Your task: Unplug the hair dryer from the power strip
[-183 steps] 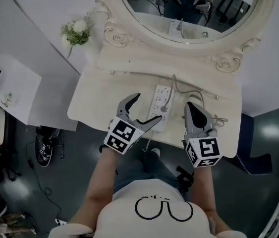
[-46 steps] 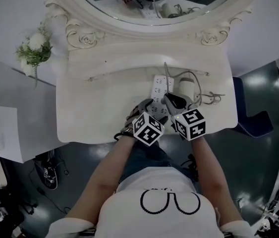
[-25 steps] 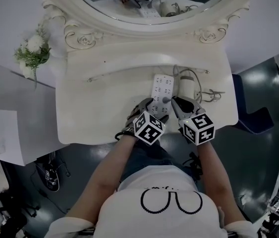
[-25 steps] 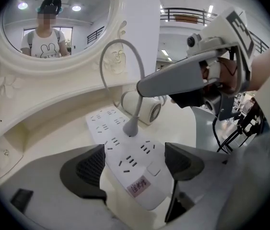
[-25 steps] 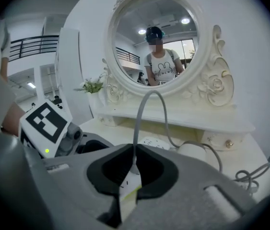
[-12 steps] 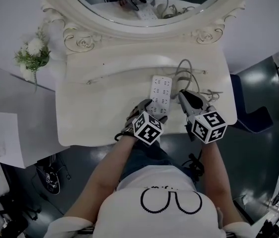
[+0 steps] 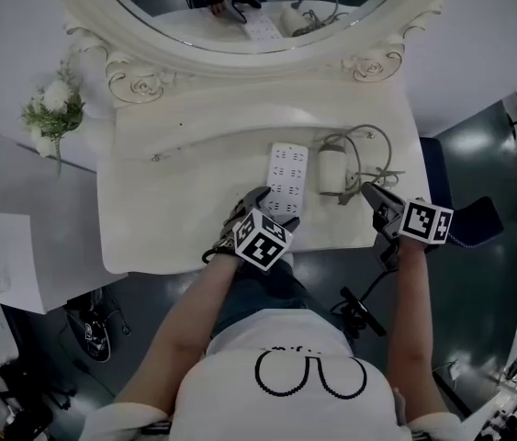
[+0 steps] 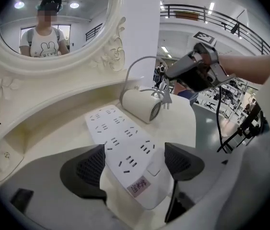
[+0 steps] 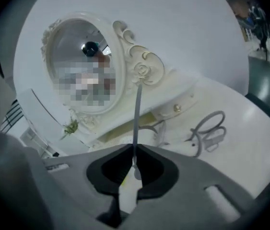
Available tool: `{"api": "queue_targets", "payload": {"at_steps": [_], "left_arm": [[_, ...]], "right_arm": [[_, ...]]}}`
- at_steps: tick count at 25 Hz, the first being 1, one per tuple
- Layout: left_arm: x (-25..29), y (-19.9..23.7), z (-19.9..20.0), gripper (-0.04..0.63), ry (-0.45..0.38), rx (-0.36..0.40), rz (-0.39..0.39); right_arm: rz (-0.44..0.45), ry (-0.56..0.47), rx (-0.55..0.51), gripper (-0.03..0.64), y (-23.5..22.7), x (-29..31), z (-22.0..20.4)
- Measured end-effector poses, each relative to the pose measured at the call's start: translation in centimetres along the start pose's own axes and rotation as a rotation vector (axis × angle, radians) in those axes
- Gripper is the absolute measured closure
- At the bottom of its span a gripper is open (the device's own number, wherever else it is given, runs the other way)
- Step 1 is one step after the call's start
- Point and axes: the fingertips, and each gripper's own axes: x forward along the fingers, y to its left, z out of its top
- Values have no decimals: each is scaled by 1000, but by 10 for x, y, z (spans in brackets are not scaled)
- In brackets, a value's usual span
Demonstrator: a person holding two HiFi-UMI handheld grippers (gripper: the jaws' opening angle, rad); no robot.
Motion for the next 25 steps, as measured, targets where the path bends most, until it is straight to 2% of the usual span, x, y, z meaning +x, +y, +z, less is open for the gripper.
{"api": "queue_targets", "payload": {"at_steps": [3, 6, 10, 14, 17, 21, 25], "left_arm": [[0, 0, 0, 209, 4, -2, -1], [0, 0, 0, 209, 11, -3, 6], [1, -2, 1, 210, -1, -8, 14], [-1, 3, 3, 209, 4, -27, 71], [-8, 6, 9, 209, -31, -45, 131], [-27, 11, 24, 209, -114, -94, 211], [-53, 12, 39, 209, -234, -144, 281]], "right_arm": [[-124, 24, -68, 589, -32, 2, 1], [-181, 34, -154, 572, -42, 12, 2], [-303, 44, -321, 515, -53, 22, 4], [-373, 23, -382, 477, -53, 18, -1], [-326, 13, -333, 393, -50, 12, -13], [-256, -18, -293, 372, -45, 3, -17], [-218, -55, -272, 367, -36, -13, -22]]}}
